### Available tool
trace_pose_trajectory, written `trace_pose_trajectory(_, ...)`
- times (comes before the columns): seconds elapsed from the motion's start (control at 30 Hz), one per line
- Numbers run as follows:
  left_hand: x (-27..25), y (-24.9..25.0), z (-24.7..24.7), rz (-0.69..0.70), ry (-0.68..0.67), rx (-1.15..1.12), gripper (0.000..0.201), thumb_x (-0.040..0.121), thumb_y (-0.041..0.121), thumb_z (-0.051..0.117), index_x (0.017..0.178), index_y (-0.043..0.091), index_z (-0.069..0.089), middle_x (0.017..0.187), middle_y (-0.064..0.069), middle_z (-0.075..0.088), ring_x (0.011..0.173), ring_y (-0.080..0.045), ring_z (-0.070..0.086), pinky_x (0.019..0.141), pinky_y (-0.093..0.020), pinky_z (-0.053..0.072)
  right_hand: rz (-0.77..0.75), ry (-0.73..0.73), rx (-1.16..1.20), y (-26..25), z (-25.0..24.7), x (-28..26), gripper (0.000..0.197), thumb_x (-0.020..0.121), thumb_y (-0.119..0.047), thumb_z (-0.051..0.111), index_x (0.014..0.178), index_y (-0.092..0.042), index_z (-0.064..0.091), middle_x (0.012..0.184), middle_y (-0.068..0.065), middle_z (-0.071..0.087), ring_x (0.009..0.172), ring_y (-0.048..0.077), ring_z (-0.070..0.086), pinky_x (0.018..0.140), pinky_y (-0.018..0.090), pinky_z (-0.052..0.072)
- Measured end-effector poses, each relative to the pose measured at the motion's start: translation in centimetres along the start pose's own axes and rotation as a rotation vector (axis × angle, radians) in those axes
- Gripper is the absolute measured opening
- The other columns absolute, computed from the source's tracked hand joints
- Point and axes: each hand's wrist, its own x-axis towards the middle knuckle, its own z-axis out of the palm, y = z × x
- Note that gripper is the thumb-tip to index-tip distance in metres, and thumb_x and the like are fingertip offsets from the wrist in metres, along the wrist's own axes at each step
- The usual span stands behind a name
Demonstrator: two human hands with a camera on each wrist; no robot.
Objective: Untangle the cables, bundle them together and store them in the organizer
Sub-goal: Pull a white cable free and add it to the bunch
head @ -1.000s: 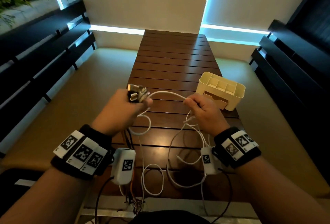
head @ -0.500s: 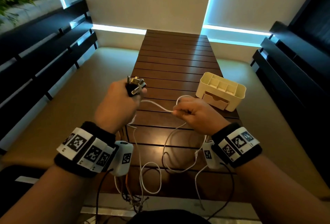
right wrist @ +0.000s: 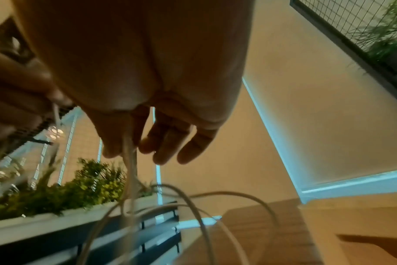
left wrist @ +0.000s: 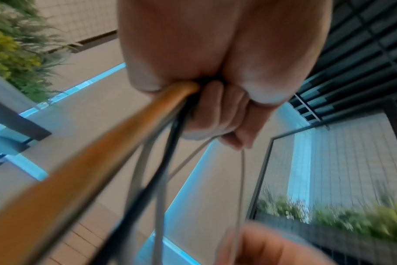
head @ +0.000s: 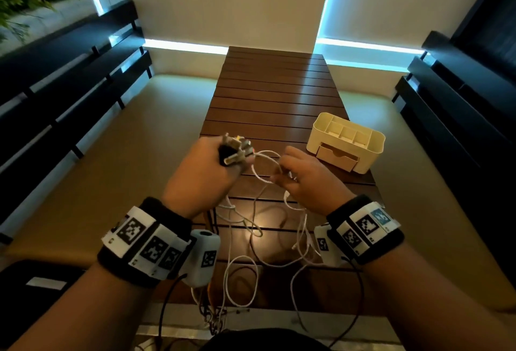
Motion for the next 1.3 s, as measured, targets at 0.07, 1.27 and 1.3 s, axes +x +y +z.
trace_pose_trajectory(0.07, 0.1, 0.0, -0.9, -0.017, 0.06, -0.022, 0.03, 0.092, 0.025, 0.068, 0.064, 0.031, 0.058, 0.052, 0.022, 0.056, 0.05, 0.002, 0.05, 0.047, -0.01, 0.034, 0.141, -0.014, -0.03, 1.9, 0.7, -0.4, 0.005, 0.093, -0.024, 0.065, 0.096, -0.02, 0.062, 0.1, -0.01, 0.049, 0.089, 0.004, 0.052, 0.082, 0.022, 0.047)
trace_pose_trajectory(1.27, -0.4, -2.1, -2.5, -0.197, 0.32, -0.29, 0.029, 0.094, 0.032, 0.065, 0.068, 0.018, 0.063, 0.049, 0.003, 0.046, 0.049, -0.019, 0.043, 0.056, -0.036, 0.04, 0.526, 0.314, 0.244, 3.9, 0.2, -1.1, 0.008, 0.098, -0.025, 0.059, 0.095, -0.02, 0.065, 0.103, 0.002, 0.06, 0.092, 0.014, 0.057, 0.075, 0.024, 0.043)
trace_pose_trajectory(1.3, -0.5, -2.2, -2.3, -0.222, 0.32, -0.274, 0.033, 0.094, 0.029, 0.065, 0.064, 0.019, 0.06, 0.051, 0.0, 0.046, 0.051, -0.021, 0.043, 0.058, -0.037, 0.041, 0.542, 0.376, 0.335, 3.3, -0.4, -1.1, 0.012, 0.098, -0.026, 0.057, 0.097, -0.019, 0.067, 0.102, 0.003, 0.064, 0.09, 0.011, 0.057, 0.074, 0.024, 0.043)
